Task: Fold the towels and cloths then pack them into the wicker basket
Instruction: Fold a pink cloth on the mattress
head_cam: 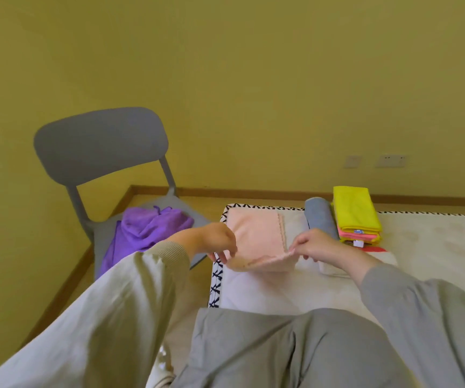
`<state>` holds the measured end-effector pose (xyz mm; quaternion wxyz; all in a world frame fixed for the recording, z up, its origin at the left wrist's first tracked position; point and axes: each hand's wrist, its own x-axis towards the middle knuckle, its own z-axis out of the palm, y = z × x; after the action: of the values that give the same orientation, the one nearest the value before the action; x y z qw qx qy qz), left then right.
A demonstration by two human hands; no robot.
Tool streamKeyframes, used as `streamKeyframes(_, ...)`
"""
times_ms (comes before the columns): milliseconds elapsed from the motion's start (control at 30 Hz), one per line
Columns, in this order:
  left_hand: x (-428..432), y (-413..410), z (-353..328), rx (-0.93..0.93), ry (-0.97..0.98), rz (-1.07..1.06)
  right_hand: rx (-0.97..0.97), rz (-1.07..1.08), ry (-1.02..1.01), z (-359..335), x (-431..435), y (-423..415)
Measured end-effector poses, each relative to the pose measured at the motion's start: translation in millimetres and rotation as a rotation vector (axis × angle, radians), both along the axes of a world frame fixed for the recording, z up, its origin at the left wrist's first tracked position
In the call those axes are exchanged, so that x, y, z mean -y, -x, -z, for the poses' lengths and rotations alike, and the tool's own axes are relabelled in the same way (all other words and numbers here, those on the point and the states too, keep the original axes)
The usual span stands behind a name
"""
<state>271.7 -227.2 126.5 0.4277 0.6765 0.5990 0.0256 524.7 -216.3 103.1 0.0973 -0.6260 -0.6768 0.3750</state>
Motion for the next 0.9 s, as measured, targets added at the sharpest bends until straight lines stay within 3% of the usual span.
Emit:
streamKeyframes(133, -1.4, -10.0, 18.8, 0.003, 0.044, -0.001, 0.128, 0.011, 0.146, 21.2, -0.6, 0.4)
streamKeyframes(600, -65.0, -6.0, 99.8, -0.084, -0.208, -0.179, 0.01, 0.117, 0.064, 84.4, -59.2, 27.0)
streamKeyframes(800, -101.7, -4.0, 132.1, 0.075, -0.183, -0.421, 0.008, 0.327, 0.026, 105.8, -109.5, 37.0)
streamKeyframes(900, -115.8, -3.8, 145.7, 0.02, -0.25, -0.36, 0.0, 0.394, 0.036, 118.0, -129.0, 38.2)
